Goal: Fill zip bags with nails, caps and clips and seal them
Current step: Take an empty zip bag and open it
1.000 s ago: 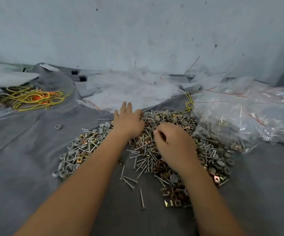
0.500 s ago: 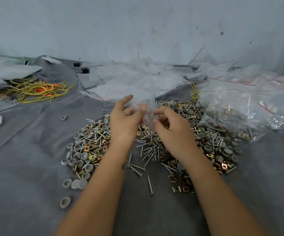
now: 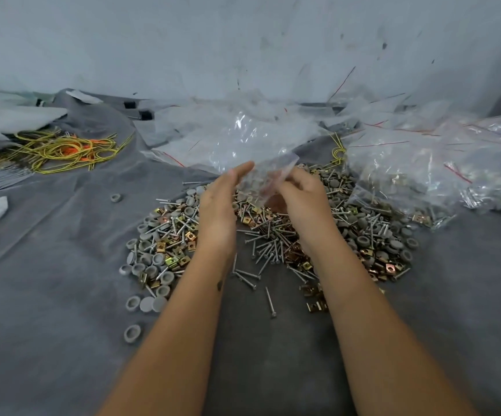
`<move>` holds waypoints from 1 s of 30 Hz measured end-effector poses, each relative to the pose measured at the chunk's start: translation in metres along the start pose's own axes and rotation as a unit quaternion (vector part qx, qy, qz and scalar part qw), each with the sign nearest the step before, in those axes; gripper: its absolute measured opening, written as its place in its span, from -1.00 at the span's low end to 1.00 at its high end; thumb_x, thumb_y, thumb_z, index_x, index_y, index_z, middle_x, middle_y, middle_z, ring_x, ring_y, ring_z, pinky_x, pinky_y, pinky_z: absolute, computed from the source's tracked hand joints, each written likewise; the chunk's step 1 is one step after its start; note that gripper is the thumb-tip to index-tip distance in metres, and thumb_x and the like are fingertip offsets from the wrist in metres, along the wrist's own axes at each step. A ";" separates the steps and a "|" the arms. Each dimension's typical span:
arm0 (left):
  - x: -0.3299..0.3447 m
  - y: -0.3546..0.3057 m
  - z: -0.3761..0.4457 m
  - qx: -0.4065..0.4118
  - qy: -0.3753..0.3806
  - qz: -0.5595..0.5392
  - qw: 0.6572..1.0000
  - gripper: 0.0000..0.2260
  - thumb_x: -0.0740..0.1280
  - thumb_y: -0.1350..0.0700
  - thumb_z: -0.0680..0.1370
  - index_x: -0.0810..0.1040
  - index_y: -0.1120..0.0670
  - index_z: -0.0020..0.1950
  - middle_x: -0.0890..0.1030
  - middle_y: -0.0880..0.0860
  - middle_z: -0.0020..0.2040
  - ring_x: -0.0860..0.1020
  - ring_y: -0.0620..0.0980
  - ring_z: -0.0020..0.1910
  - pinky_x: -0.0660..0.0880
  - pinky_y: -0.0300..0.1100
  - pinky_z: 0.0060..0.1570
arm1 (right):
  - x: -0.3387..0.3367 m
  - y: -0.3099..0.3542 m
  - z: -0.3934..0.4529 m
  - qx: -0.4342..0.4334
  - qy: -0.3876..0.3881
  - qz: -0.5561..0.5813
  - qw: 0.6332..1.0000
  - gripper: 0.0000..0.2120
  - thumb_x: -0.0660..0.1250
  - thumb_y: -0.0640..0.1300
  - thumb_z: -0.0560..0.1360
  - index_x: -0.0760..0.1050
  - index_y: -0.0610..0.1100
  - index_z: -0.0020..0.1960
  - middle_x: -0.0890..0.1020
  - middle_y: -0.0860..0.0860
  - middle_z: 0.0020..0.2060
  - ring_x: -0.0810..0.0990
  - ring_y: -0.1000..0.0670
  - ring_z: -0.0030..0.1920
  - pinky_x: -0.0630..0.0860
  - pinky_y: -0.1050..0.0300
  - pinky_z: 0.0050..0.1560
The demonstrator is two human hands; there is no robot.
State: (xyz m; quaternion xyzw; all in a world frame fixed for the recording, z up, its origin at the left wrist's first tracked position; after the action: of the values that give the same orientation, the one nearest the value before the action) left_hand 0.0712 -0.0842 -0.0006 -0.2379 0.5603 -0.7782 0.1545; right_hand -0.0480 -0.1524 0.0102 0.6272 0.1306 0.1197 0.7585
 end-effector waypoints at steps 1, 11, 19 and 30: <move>-0.004 0.001 0.001 -0.005 -0.032 0.015 0.999 -0.78 0.21 0.07 0.64 0.60 -0.12 0.19 0.63 -0.27 0.07 0.51 -0.47 0.02 0.42 -0.48 -0.04 | -0.004 -0.003 -0.001 0.013 0.003 0.014 1.000 -0.81 0.25 -0.26 0.56 0.61 -0.08 -0.11 0.71 -0.05 -0.19 0.69 -0.01 -0.16 0.62 0.09 -0.15; 0.002 0.028 0.010 -0.144 -0.024 -0.196 0.970 -0.07 0.52 0.26 0.33 0.09 -0.07 0.57 0.60 0.07 0.16 0.68 0.01 -0.05 0.61 -0.13 -0.23 | -0.008 -0.006 -0.003 0.066 0.065 0.156 0.983 -0.79 0.18 -0.35 0.57 0.59 -0.20 -0.04 0.68 -0.08 -0.27 0.64 -0.01 -0.27 0.59 0.07 -0.24; -0.001 0.011 0.007 0.004 -0.038 -0.017 0.999 -0.26 0.43 0.41 0.44 0.26 -0.17 0.44 0.69 0.05 -0.08 0.60 0.07 -0.15 0.54 0.23 0.04 | -0.008 -0.011 -0.001 0.038 0.067 0.049 0.996 -0.82 0.26 -0.34 0.53 0.63 -0.17 -0.09 0.69 -0.07 -0.29 0.65 -0.03 -0.28 0.61 0.15 -0.25; -0.036 0.000 0.000 0.015 -0.263 0.116 0.958 -0.12 0.39 0.36 0.40 0.04 -0.11 0.57 0.26 0.07 0.35 0.43 -0.12 0.12 0.48 -0.26 0.03 | -0.014 -0.016 0.003 0.017 0.010 -0.005 1.000 -0.83 0.26 -0.35 0.49 0.57 -0.13 -0.06 0.70 -0.02 -0.31 0.68 0.01 -0.28 0.62 0.17 -0.25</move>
State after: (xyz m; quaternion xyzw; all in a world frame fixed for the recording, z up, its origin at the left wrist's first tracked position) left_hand 0.1013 -0.0663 -0.0074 -0.3650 0.5116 -0.6734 0.3893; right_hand -0.0595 -0.1624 -0.0040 0.6382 0.1432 0.1205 0.7468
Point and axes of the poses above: each hand's wrist, its own z-axis towards the middle knuckle, its own x-axis out of the palm, y = z × x, the point moved 6 cm from there along z, towards the middle knuckle
